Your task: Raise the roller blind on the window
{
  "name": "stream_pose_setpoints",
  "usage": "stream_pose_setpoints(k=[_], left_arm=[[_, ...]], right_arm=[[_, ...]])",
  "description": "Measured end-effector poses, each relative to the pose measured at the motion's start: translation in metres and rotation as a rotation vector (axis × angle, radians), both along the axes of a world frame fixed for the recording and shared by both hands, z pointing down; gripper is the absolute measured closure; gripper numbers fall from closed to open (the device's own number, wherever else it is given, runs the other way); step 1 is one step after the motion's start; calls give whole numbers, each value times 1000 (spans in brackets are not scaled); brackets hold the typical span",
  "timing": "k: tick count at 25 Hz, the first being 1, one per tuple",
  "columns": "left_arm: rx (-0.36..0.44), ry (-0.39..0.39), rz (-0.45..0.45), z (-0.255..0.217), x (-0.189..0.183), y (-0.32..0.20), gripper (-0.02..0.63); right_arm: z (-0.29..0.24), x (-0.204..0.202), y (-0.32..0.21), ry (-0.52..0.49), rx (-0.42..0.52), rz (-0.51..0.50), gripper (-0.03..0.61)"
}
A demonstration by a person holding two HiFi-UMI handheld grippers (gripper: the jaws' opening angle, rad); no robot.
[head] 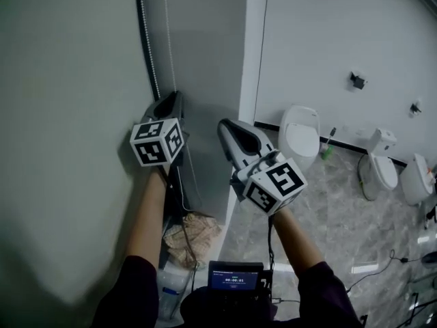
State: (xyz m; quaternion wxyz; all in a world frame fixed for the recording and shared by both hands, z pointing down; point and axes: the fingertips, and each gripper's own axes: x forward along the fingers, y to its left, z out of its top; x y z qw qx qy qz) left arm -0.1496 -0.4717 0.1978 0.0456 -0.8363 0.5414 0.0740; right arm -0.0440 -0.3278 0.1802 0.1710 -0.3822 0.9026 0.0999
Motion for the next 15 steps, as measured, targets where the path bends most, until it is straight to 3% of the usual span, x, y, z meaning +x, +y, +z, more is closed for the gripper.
stream_pose_setpoints(k=[4, 7, 11, 15], left_arm=[[7, -39, 64, 7, 5, 14, 601], [70, -68, 107, 8, 26, 53, 601], [116, -95, 182, -11, 58, 79, 601], [90, -97, 233, -14, 74, 111, 602]], right_arm=[[-8, -16, -17, 23, -50, -19, 569], [-23, -13, -25, 15, -99, -64, 566], [-68, -21, -54, -32, -160, -204, 464], [-111, -32, -40, -60, -157, -337, 460]])
